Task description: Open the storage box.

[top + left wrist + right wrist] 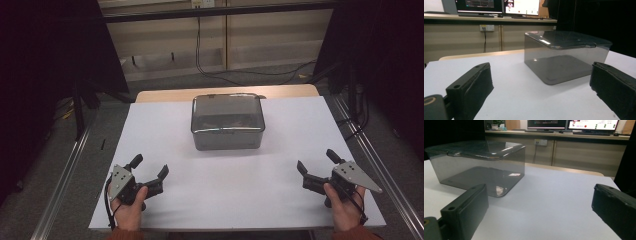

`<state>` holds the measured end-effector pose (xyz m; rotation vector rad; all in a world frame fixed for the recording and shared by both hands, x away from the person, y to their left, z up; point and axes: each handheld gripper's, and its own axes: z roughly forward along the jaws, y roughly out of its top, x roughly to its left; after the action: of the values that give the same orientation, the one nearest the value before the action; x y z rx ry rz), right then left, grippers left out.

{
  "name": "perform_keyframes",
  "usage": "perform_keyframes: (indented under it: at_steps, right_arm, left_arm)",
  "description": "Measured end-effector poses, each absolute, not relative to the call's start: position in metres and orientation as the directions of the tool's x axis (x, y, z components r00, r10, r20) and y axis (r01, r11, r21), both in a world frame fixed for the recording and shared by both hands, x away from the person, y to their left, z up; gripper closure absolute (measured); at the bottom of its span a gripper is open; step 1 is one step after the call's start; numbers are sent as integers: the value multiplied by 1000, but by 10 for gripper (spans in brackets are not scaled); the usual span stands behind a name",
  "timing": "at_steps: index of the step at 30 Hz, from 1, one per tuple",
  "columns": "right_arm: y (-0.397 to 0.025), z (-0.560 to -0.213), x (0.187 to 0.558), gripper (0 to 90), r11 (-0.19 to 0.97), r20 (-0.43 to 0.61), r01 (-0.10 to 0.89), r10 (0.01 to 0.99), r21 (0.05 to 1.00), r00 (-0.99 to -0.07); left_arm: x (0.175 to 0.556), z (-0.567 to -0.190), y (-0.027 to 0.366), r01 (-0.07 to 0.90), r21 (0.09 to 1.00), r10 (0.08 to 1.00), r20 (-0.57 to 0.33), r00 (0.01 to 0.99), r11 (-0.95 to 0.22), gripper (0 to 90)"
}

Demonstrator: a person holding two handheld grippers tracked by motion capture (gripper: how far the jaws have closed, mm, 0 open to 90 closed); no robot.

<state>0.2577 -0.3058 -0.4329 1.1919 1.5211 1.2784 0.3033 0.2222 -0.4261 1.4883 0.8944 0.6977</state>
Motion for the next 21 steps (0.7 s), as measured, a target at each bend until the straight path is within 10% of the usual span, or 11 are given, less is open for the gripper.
perform_keyframes:
  at_steps: [21]
  right_arm:
    - [-284,-433,264,0,34,11,151,957,988,-288]
  left_arm:
    - [305,-429,219,179,984,856,-92,509,0,42]
